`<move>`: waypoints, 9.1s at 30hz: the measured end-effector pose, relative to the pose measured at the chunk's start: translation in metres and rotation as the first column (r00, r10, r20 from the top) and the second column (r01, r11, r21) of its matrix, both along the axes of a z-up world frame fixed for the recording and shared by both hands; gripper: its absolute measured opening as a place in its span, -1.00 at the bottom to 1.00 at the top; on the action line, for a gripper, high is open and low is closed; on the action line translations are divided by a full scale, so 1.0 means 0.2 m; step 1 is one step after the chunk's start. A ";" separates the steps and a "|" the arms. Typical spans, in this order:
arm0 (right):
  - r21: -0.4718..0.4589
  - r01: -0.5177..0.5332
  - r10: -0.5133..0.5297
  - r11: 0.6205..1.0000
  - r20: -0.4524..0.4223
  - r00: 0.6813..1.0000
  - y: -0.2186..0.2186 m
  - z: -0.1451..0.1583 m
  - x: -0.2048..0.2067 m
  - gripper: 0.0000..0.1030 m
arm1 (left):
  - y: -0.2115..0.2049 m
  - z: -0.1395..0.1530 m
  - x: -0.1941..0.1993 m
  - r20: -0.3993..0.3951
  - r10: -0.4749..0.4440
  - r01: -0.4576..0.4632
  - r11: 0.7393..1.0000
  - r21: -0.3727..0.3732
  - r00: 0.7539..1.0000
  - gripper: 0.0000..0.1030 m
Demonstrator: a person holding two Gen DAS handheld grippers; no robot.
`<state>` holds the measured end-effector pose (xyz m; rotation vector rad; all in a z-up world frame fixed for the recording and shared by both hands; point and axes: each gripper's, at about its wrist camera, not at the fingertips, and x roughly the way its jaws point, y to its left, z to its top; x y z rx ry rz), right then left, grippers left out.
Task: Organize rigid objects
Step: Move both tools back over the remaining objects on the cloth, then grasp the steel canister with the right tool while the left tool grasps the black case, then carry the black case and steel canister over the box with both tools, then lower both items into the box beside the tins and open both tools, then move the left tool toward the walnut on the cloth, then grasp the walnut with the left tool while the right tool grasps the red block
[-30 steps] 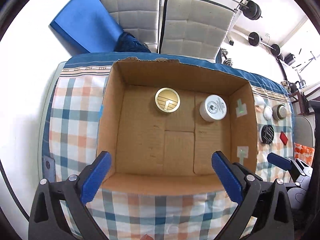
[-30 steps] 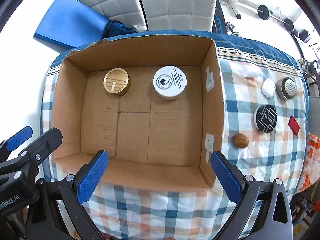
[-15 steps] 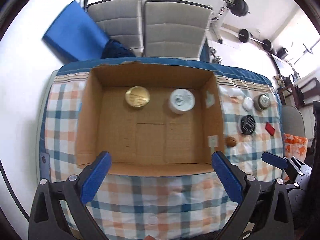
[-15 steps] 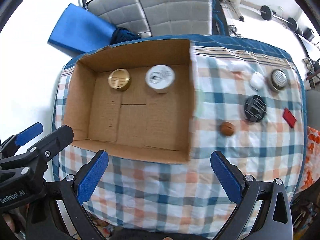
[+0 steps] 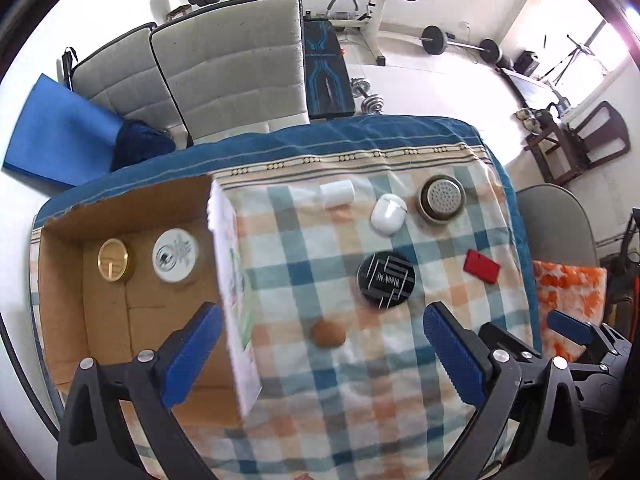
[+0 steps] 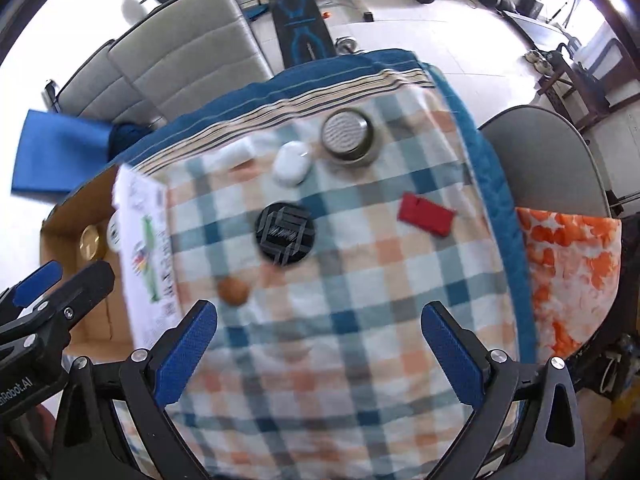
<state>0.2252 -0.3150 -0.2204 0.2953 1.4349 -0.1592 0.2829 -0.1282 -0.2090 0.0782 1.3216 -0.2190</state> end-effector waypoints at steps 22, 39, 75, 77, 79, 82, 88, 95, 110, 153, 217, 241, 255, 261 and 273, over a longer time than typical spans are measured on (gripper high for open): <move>-0.083 -0.140 0.124 0.987 -0.173 0.977 -0.17 -0.86 0.82 0.50 | -0.10 -0.66 0.40 -0.107 0.200 -0.177 0.966 0.189 0.974 1.00; 0.129 -0.074 0.093 0.989 -0.145 0.985 -0.45 -0.80 0.60 0.51 | -0.25 -0.70 0.27 -0.208 0.118 -0.106 0.992 0.070 0.971 1.00; 0.140 -0.109 0.147 0.984 -0.295 0.944 -0.53 -0.91 0.30 0.42 | -0.47 -0.94 0.25 -0.353 -0.042 0.074 0.994 0.078 0.935 0.96; 0.138 -0.107 0.144 0.985 -0.296 0.944 -0.56 -0.90 0.29 0.43 | -0.52 -1.02 0.25 -0.379 -0.068 0.110 0.990 0.090 0.923 0.96; 0.137 -0.095 0.132 0.986 -0.295 0.946 -0.58 -0.90 0.27 0.43 | -0.54 -1.07 0.25 -0.374 -0.072 0.121 0.987 0.109 0.924 0.80; 0.132 -0.088 0.125 0.987 -0.297 0.947 -0.56 -0.91 0.29 0.44 | -0.53 -1.06 0.23 -0.346 -0.074 0.120 0.986 0.113 0.935 0.47; 0.126 -0.056 0.091 0.990 -0.295 0.951 -0.50 -0.93 0.34 0.44 | -0.43 -1.07 0.18 -0.366 -0.062 0.114 0.986 0.120 0.929 0.46; 0.066 -0.088 0.104 0.994 -0.320 0.942 -0.46 -0.93 0.38 0.43 | -0.42 -1.08 0.20 -0.365 -0.059 0.117 0.983 0.139 0.929 0.50; 0.065 -0.114 0.128 0.991 -0.277 0.952 -0.25 -0.71 0.30 0.41 | -0.38 -0.76 0.11 -0.284 -0.048 0.074 0.994 0.083 0.958 0.42; 0.162 -0.326 0.354 0.932 -0.194 0.915 1.69 -0.50 0.47 0.41 | 1.65 -0.56 0.17 -0.245 0.222 -0.211 0.975 0.069 0.944 0.42; 0.113 -0.397 0.395 0.911 0.042 0.918 1.66 0.26 -0.10 1.00 | 1.52 0.23 -0.36 0.002 0.249 -0.249 0.968 0.027 0.968 1.00; 0.037 -0.002 0.002 0.999 0.002 1.000 0.09 0.14 -0.15 1.00 | 0.19 0.06 -0.18 -0.019 -0.067 0.068 0.997 0.032 0.998 1.00; 0.082 0.116 -0.104 0.990 -0.142 0.984 -0.37 -0.48 -0.08 1.00 | -0.28 -0.82 -0.06 -0.354 -0.149 0.220 0.961 0.168 0.923 0.79; 0.108 0.109 -0.088 0.988 -0.181 0.979 -0.40 -0.63 -0.05 1.00 | -0.29 -1.03 -0.05 -0.425 -0.094 0.209 0.950 0.231 0.900 0.11; 0.127 0.294 -0.268 0.947 -0.188 0.945 -0.63 -0.76 0.15 1.00 | -0.43 -0.97 0.12 -0.351 -0.034 0.089 0.986 0.140 0.936 -0.27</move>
